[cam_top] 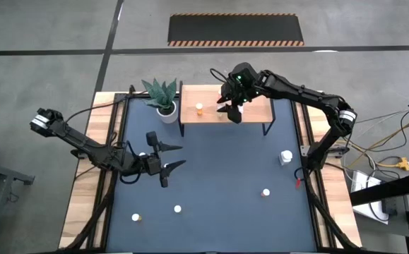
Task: Pick and place medicine bottles onto shelf by color
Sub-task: Adjust the white medicine bottle on the shelf, then adjust the yellow medicine bottle on the shelf
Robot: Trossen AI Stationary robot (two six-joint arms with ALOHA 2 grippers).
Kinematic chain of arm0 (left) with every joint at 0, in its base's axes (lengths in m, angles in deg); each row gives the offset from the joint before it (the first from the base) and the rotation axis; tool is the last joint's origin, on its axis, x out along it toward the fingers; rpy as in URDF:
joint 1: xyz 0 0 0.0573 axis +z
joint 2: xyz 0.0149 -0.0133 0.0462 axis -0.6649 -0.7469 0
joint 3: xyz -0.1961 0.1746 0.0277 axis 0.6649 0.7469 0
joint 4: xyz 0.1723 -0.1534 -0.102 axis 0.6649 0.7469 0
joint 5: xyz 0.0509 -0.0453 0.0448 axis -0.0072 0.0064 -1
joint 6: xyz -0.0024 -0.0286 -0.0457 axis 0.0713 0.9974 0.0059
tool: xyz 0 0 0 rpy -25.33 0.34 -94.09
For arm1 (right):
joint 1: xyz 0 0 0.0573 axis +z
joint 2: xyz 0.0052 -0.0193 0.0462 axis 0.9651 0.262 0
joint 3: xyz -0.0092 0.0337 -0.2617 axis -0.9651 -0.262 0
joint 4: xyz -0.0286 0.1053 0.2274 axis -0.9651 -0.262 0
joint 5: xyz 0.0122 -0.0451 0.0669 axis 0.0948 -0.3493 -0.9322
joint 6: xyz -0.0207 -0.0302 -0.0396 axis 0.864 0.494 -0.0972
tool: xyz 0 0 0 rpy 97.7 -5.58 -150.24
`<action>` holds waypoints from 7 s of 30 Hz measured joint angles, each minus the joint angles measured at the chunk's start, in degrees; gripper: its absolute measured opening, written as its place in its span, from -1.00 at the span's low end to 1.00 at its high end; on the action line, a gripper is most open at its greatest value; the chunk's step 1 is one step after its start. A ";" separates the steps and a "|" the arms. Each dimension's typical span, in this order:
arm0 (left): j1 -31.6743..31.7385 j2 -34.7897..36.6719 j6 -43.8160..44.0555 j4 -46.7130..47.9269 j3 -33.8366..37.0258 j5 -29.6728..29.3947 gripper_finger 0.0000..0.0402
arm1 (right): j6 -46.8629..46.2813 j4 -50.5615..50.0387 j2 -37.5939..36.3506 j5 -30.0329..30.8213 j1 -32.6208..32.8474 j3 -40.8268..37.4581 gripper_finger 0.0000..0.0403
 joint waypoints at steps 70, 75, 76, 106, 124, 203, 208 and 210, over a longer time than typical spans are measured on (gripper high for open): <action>0.35 -2.30 1.84 -0.51 0.20 1.25 0.05 | -3.36 -25.20 -10.99 13.02 13.25 -2.65 -0.96; 3.02 -5.46 3.17 -0.52 -2.06 3.51 0.01 | -7.87 -18.49 -17.05 13.41 20.52 -11.12 -0.96; 3.65 -6.28 3.57 -0.53 -2.73 4.19 -0.02 | -8.80 -17.04 -18.34 13.45 21.84 -12.93 -0.96; 28.38 -36.68 6.31 17.86 -30.26 4.29 -1.00 | -9.88 5.04 -35.39 19.62 30.64 -39.44 -0.96; 31.28 -36.81 8.41 14.45 -29.65 4.59 -1.00 | -9.06 6.62 -35.32 19.62 30.64 -39.97 -0.96; 22.19 -0.68 -8.72 -3.52 0.65 6.41 -1.00 | -1.24 -25.61 11.30 21.09 8.85 22.43 -0.96; 22.18 -0.68 -8.72 -3.48 0.65 6.42 -1.00 | -1.16 -25.77 11.26 21.09 8.81 22.43 -0.96; 22.18 -0.68 -8.72 -3.49 0.65 6.43 -1.00 | -1.10 -25.84 11.26 21.09 8.81 22.42 -0.96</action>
